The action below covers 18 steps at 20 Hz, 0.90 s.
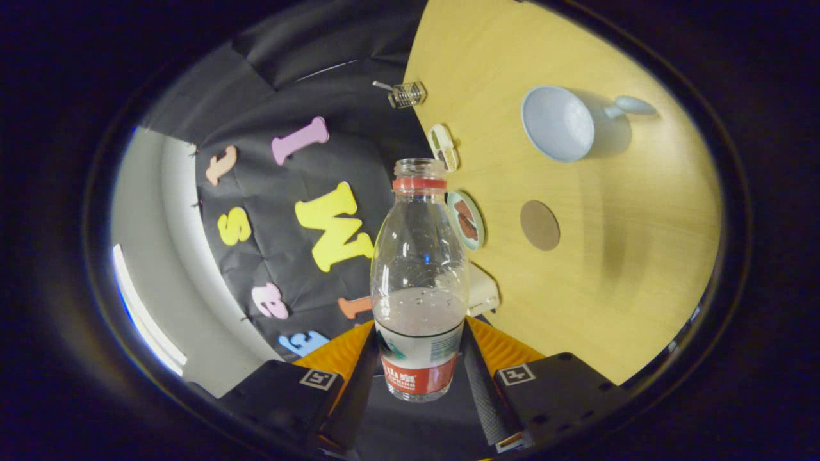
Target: Take the bottle from table, then pour the juice into the cup, finally place the bottle on the coaster
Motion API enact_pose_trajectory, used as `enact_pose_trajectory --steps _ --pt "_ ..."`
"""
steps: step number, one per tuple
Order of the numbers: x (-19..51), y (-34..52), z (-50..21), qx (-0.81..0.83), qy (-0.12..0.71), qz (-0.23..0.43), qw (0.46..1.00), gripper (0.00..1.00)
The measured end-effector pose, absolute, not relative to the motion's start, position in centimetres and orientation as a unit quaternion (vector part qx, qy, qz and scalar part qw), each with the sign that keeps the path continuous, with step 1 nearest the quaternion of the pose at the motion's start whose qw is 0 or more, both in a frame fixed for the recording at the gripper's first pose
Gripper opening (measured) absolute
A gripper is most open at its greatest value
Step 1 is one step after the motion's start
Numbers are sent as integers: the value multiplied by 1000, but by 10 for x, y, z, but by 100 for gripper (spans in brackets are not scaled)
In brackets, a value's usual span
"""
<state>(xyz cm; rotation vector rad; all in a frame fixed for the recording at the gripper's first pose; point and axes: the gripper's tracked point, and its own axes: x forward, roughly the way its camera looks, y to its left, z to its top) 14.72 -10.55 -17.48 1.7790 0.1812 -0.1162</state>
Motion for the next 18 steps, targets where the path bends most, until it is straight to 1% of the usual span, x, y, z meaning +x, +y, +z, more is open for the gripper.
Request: enact_pose_trajectory --steps 4,7,10,13,16,18 --pt "136 -93 -154 708 77 -28 702 76" --pt "131 -89 -157 612 85 -25 786 76" --pt "128 -82 -153 513 89 -10 853 76" --pt "128 -76 -156 378 107 -2 920 77" --pt "131 -83 -150 222 107 -9 969 77" --pt "123 -97 -153 148 117 -29 982 77"
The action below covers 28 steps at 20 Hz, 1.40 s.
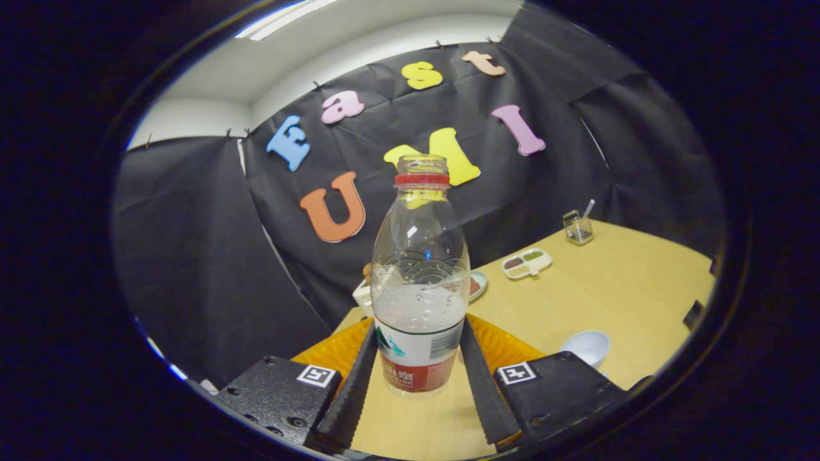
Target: Take the bottle from table, then pour the juice into the cup, finally place the bottle on the coaster
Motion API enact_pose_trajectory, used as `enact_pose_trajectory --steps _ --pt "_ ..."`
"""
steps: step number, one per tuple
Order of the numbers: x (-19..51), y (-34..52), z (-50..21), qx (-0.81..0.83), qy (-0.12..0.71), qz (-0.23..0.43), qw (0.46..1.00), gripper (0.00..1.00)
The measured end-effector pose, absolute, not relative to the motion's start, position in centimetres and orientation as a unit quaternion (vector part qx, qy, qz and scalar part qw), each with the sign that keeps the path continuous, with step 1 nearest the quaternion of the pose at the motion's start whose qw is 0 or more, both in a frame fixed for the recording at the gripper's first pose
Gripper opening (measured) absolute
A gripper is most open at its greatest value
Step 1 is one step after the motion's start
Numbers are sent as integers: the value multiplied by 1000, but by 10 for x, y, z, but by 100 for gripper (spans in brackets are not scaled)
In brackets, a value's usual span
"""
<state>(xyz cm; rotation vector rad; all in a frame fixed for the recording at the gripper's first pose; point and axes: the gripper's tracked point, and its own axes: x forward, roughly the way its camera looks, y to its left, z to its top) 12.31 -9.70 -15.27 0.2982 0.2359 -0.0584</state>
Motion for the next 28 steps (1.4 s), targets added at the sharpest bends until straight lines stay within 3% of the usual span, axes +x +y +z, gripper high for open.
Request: enact_pose_trajectory --steps 8,13,25,28 --pt "122 -108 -128 -14 106 -67 992 77" --pt "144 -97 -130 -2 86 -49 995 77" --pt "214 -126 -131 -29 85 -99 991 77" --pt "238 -114 -147 -8 83 -74 994 77"
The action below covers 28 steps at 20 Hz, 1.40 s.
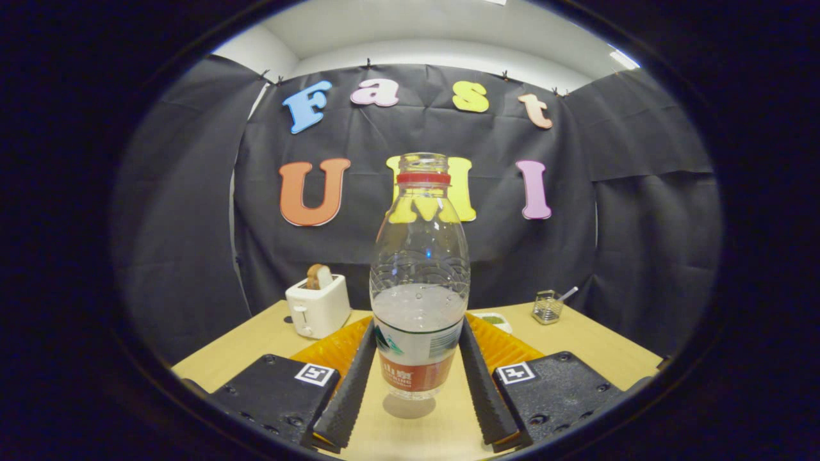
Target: Take the bottle from table, then pour the juice into the cup, finally place the bottle on the coaster
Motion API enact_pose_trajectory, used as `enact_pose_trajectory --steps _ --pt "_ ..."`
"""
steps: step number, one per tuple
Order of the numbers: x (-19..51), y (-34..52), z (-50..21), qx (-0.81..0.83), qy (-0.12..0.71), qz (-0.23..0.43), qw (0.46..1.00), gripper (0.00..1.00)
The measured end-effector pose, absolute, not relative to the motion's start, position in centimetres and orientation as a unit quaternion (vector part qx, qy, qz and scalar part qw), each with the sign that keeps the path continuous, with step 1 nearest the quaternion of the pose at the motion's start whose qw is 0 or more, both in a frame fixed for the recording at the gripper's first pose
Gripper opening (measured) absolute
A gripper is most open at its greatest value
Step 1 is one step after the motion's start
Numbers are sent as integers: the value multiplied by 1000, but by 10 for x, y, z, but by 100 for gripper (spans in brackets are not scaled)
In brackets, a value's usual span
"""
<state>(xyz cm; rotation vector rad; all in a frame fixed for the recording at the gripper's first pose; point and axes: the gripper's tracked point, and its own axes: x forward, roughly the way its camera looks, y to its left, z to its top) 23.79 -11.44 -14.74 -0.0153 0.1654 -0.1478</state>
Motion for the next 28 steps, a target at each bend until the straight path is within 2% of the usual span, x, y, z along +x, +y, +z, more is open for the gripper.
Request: enact_pose_trajectory --steps 15,28 --pt "292 -123 -293 -35 154 -74 985 78" --pt "297 -129 -331 -38 176 -69 981 80"
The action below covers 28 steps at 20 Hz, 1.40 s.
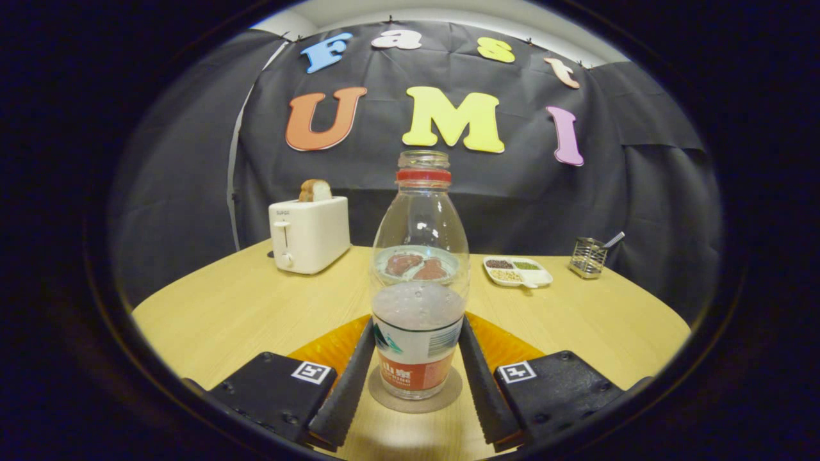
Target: Take the bottle from table, then pour the juice into the cup, finally place the bottle on the coaster
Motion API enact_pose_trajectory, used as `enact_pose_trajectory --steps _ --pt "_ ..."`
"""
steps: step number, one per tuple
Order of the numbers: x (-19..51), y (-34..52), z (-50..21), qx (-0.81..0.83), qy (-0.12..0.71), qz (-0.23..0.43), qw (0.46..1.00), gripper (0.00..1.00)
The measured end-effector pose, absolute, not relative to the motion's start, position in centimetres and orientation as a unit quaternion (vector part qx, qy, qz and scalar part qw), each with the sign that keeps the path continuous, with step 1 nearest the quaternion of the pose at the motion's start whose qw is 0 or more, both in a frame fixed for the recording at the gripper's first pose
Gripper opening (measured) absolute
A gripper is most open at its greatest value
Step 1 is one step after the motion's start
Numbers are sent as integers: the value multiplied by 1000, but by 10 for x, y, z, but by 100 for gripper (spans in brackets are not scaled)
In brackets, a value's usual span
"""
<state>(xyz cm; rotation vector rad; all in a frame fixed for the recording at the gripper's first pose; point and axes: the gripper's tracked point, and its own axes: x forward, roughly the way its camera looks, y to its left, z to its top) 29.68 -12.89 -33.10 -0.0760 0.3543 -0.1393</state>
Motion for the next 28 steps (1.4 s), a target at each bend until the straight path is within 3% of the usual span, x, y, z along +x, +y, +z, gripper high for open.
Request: enact_pose_trajectory --steps 3,7,15,28 --pt "296 -125 -330 -25 174 -63 983 84" --pt "292 -124 -327 -16 183 -55 981 100" --pt "250 -119 -250 -39 133 -79 987 100" --pt "71 -27 -75 -50 7 -75 996 100"
